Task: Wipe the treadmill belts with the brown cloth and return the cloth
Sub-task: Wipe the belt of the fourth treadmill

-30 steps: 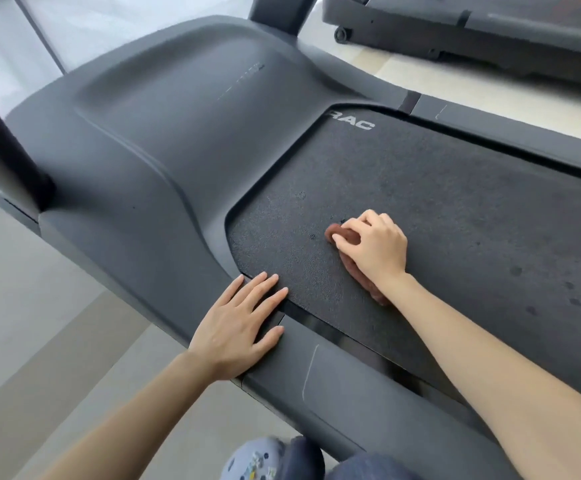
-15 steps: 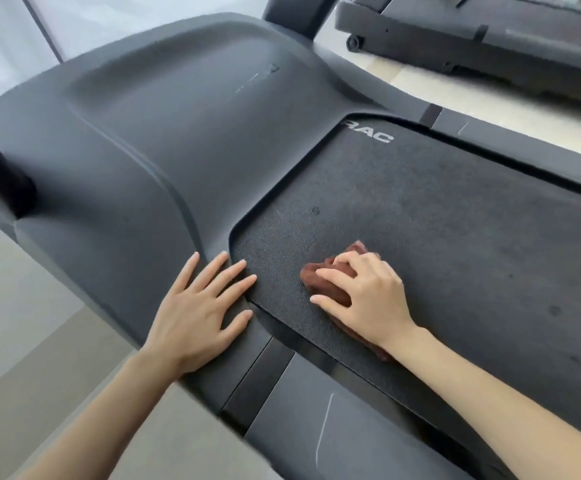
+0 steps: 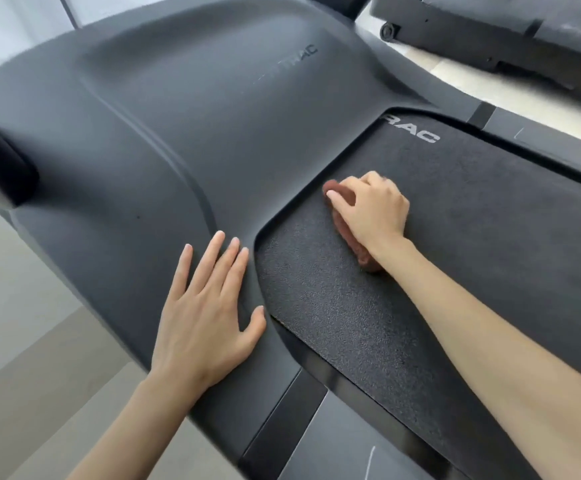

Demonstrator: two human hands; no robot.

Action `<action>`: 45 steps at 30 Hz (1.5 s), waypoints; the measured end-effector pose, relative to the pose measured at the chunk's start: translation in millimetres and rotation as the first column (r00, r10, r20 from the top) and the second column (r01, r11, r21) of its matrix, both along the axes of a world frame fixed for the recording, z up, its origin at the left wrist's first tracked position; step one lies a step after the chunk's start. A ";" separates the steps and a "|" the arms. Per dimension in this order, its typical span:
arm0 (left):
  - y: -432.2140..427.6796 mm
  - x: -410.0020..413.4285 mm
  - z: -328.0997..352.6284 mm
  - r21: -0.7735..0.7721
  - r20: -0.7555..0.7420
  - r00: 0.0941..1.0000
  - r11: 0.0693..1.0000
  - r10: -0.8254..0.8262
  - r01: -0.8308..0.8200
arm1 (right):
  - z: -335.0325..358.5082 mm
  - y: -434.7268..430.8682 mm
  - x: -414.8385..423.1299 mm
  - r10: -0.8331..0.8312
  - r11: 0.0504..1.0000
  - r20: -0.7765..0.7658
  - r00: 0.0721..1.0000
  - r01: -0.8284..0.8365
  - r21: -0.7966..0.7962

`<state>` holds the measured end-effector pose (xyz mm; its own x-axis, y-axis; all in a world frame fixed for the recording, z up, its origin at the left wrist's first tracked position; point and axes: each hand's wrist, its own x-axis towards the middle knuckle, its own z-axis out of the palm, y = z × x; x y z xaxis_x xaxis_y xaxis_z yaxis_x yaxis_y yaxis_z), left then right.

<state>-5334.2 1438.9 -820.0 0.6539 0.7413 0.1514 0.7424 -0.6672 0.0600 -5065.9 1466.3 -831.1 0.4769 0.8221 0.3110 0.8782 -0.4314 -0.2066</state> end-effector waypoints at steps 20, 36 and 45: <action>1.8 -0.4 -4.1 0.018 -0.021 1.000 1.000 -0.019 0.019 | -4.0 -24.9 -58.7 0.242 0.962 0.041 0.969 -0.246 0.116; 0.3 2.9 -4.3 0.031 -0.067 0.996 0.998 -0.058 0.060 | 0.4 -85.4 -4.5 0.083 0.991 0.021 0.996 -0.084 0.101; -22.1 24.4 -7.3 -0.075 -0.056 0.965 0.965 -0.255 0.251 | 2.2 -163.5 24.8 0.132 0.985 0.065 0.989 -0.138 0.101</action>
<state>-5309.9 1416.8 -827.3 0.8284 0.5572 0.0584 0.5535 -0.8301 0.0682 -5041.1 1302.7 -829.0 0.3425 0.8389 0.4229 0.9387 -0.2864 -0.1921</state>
